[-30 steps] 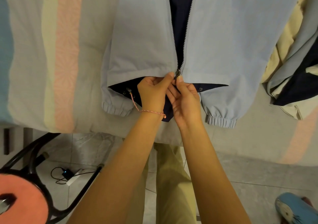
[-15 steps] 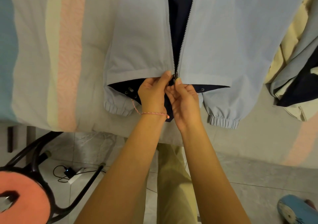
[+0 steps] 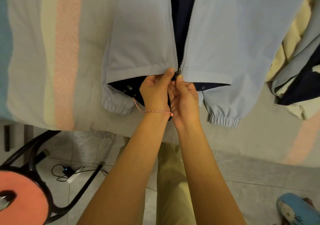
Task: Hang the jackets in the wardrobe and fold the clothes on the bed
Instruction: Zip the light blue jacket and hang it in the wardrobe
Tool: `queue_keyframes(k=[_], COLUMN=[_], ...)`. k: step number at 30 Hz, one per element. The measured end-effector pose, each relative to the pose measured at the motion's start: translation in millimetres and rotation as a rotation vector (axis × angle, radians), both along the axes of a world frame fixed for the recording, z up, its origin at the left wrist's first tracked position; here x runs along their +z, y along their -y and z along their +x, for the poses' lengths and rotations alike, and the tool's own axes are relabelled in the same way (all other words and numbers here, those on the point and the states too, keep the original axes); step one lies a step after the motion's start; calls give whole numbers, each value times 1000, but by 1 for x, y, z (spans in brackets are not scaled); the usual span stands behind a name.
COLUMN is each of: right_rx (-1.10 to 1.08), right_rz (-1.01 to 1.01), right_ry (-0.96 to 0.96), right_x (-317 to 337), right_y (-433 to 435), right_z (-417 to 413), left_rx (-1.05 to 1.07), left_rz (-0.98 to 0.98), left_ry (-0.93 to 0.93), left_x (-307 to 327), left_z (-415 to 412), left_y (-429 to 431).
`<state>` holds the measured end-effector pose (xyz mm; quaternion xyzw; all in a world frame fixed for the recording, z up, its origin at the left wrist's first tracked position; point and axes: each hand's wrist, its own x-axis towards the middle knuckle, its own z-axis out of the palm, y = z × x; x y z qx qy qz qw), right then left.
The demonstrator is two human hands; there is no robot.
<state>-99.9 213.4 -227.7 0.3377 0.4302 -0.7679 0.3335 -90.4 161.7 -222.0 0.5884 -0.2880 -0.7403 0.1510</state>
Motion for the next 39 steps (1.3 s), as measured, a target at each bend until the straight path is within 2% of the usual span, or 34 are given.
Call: queue_keyframes(k=[5, 13, 19, 22, 24, 25, 27, 28, 30, 32, 35, 39], right_rx=[-3, 54, 142, 340, 623, 816, 1185, 1262, 1282, 1317, 1272, 1259], right_rz=[10, 116, 151, 215, 430, 613, 1040, 1170, 1146, 1066, 968, 868], right_ry=[8, 19, 25, -11, -115, -221, -527, -704, -1013, -1232, -1288, -1322], right_x=[0, 2, -1, 7, 17, 22, 28, 29, 28, 20, 9, 4], right_y=[1, 2, 6, 0, -6, -11, -19, -23, -26, -24, -17, -5], right_z=[0, -4, -4, -10, -19, -24, -31, -33, -33, -33, -39, -53], left_rx=[-50, -311, -289, -303, -304, -304, -295, -285, -273, -268, -253, -232], left_rz=[-58, -346, -320, -314, -275, -251, -205, -175, -94, -11, 69, 9], left_ry=[36, 179, 182, 194, 195, 200, 217, 210, 162, 108, 53, 66], left_x=[0, -6, -6, -4, -5, -6, -10, -12, -11, -6, -1, -8], left_z=[1, 12, 21, 22, 23, 23, 24, 23, 21, 17, 11, 10], left_y=[1, 6, 12, 15, 15, 15, 15, 15, 12, 10, 13, 23])
